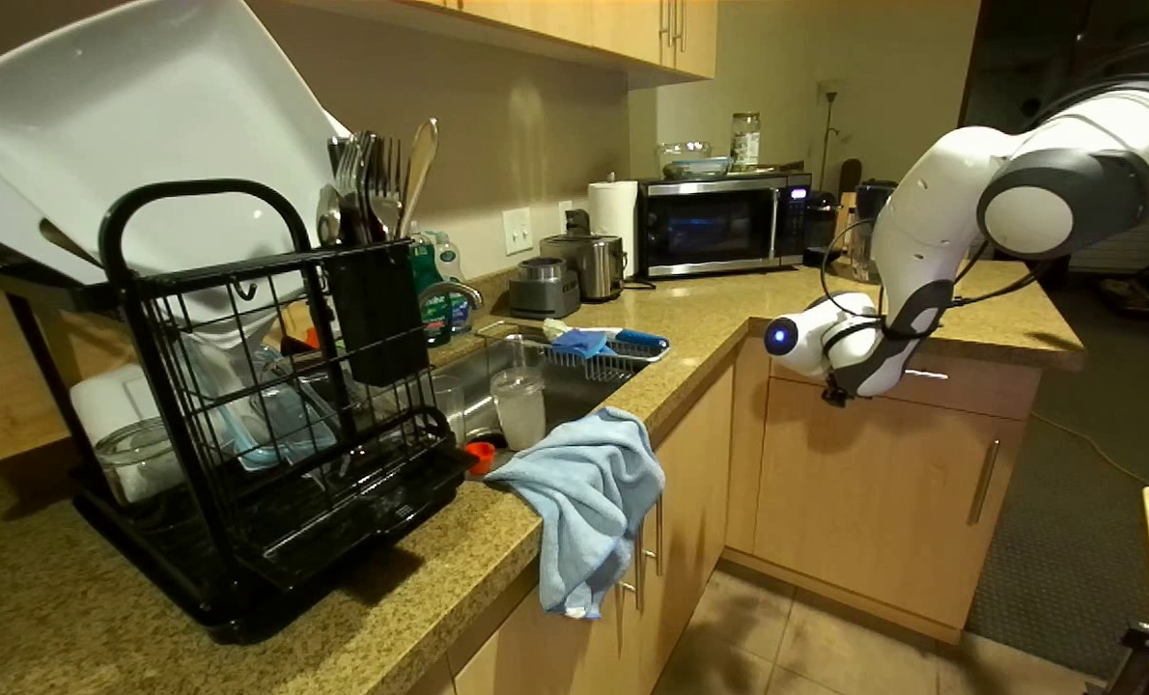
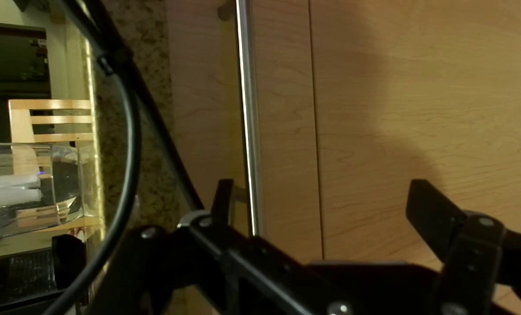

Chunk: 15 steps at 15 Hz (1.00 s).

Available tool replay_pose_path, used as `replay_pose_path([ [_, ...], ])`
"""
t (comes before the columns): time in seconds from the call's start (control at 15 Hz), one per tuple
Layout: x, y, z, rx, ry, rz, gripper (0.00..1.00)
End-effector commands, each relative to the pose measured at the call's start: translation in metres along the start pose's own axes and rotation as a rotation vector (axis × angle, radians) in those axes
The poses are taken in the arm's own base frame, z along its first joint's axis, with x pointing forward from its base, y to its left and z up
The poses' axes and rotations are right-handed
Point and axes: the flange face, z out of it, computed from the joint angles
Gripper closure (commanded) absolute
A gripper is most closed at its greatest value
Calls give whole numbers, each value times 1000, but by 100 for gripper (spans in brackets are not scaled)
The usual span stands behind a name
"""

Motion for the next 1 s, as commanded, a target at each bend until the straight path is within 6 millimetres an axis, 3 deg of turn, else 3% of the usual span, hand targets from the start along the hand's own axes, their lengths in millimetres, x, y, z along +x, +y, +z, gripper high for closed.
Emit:
replay_pose_path([
  [0.0,-11,6,4,-24,-17,31,0],
  [0.53,-19,21,37,-96,-70,73,0],
  [0.93,-19,14,48,-188,-30,74,0],
])
